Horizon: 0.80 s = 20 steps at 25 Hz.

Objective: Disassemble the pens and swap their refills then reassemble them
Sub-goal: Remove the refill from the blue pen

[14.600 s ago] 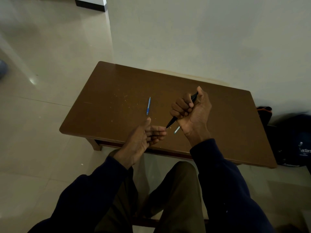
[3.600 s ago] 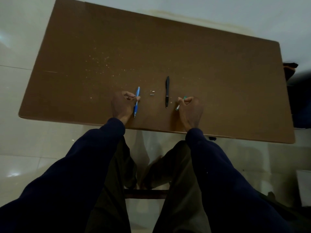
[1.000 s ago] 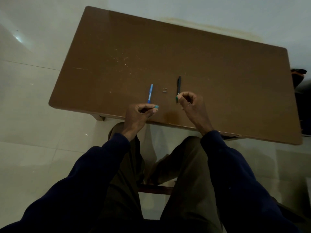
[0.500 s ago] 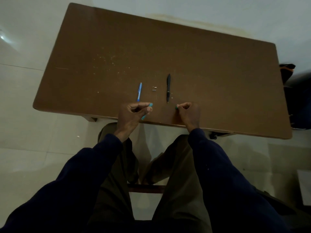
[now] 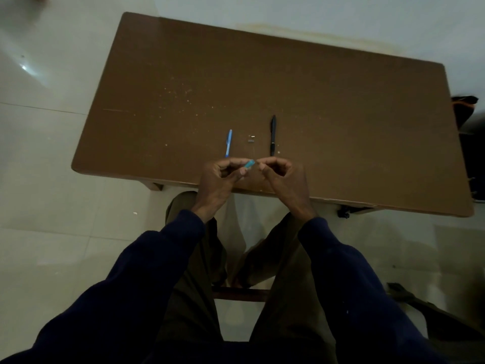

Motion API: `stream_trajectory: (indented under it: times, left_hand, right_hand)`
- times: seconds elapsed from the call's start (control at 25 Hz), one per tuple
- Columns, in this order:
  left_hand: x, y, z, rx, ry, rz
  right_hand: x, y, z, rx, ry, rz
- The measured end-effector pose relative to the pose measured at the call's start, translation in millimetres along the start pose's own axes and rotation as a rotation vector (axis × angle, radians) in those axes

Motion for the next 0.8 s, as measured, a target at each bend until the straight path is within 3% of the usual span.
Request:
stream_trajectory:
  times: [0.16, 0.44, 0.8]
  left_hand:
    - [-5.1, 6.2, 0.0, -0.006, 0.024, -0.093]
    - [-10.6, 41.1, -3.3, 0.125, 0.091, -0.297]
    - [-7.3, 67.8, -9.6, 0.168, 0.055, -0.506]
  right_hand:
    - [4.4, -8.9, -5.7, -0.031, -0.042, -0.029]
    - [10.6, 4.9, -17.1, 0.189, -0.123, -0.342]
    - [26.4, 8.4, -23.8, 0.198, -0.229, -0.567]
Point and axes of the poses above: each hand's wrist, its own z-axis away from the middle knuckle, its own x-axis out of the palm, y = z × x, the point moved 9 cm from there along -z, towards the middle knuckle, and after that the axes turned 10 degrees about -y, right-handed, at the moved point
